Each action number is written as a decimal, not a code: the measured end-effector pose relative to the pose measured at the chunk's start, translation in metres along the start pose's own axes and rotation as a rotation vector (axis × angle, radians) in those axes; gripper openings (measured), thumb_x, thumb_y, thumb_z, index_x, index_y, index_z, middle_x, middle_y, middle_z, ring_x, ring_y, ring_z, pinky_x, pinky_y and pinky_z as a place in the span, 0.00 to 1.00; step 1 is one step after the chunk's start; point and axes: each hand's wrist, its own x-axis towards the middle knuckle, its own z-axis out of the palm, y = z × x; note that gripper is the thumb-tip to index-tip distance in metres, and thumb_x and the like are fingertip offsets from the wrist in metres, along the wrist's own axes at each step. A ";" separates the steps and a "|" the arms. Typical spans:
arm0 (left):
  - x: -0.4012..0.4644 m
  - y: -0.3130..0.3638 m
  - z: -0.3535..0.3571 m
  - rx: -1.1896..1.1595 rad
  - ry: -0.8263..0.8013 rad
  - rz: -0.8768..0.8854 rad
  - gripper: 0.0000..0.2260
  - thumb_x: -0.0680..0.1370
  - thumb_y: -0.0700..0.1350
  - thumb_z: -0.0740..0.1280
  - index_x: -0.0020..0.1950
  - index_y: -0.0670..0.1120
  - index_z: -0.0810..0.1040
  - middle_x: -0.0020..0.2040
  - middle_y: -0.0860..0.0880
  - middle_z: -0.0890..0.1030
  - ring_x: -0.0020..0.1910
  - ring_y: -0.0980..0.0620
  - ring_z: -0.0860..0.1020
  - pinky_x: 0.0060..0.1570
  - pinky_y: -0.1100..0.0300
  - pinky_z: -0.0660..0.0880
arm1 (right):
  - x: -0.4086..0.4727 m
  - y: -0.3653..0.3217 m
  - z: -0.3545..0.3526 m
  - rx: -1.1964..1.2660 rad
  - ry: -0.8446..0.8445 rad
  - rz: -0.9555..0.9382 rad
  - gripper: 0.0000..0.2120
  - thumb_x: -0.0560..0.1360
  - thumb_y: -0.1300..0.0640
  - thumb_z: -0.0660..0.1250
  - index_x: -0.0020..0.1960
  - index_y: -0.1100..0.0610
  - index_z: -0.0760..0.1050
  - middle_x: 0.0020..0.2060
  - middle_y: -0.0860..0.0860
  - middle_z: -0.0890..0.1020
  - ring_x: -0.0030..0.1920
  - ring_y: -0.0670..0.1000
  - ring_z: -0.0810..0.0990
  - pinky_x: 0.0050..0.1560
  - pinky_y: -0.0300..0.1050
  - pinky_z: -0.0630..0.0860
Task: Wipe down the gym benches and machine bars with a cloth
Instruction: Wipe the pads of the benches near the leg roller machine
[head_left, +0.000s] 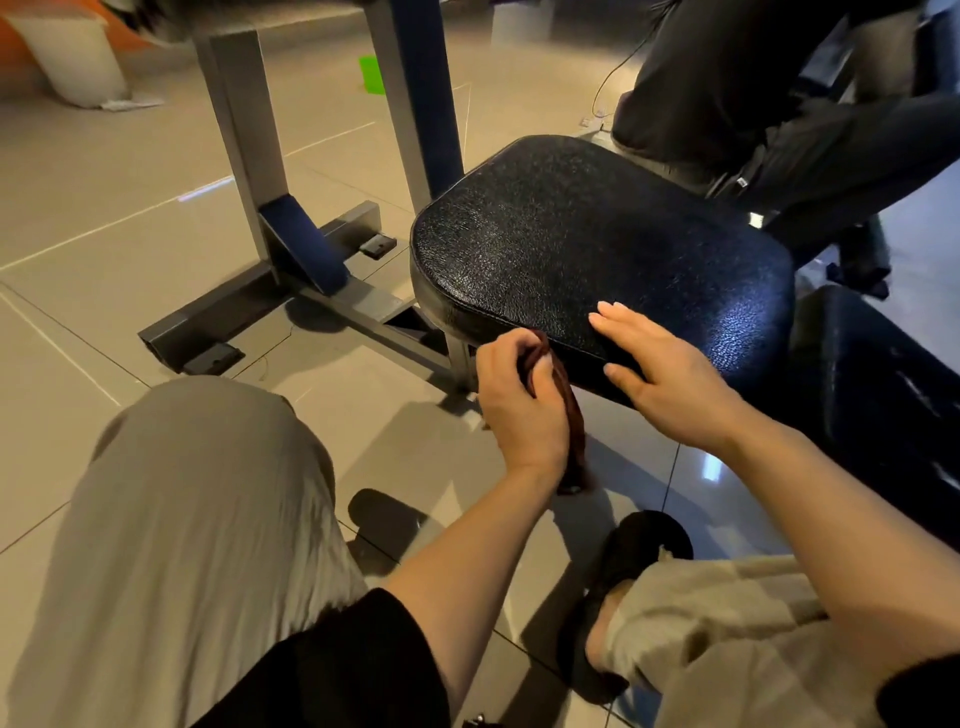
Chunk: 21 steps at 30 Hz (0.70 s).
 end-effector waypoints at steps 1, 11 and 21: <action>-0.002 -0.001 0.000 -0.007 -0.036 -0.008 0.09 0.72 0.32 0.66 0.49 0.42 0.77 0.47 0.48 0.75 0.47 0.52 0.74 0.52 0.58 0.73 | 0.000 0.000 0.000 0.000 0.000 0.001 0.27 0.80 0.62 0.62 0.77 0.53 0.60 0.77 0.47 0.59 0.77 0.45 0.53 0.73 0.34 0.47; 0.012 -0.001 -0.016 -0.002 0.078 -0.093 0.08 0.73 0.32 0.67 0.46 0.44 0.75 0.46 0.47 0.76 0.46 0.56 0.72 0.51 0.66 0.69 | -0.002 -0.004 -0.002 -0.009 -0.020 0.018 0.27 0.81 0.60 0.62 0.78 0.52 0.58 0.77 0.46 0.57 0.77 0.44 0.52 0.72 0.35 0.47; 0.006 -0.012 -0.013 0.003 -0.061 -0.099 0.12 0.72 0.31 0.68 0.46 0.48 0.75 0.46 0.50 0.76 0.46 0.55 0.74 0.51 0.62 0.73 | -0.001 0.001 0.000 0.006 -0.001 0.017 0.27 0.80 0.61 0.63 0.77 0.51 0.60 0.77 0.45 0.59 0.77 0.43 0.53 0.73 0.36 0.48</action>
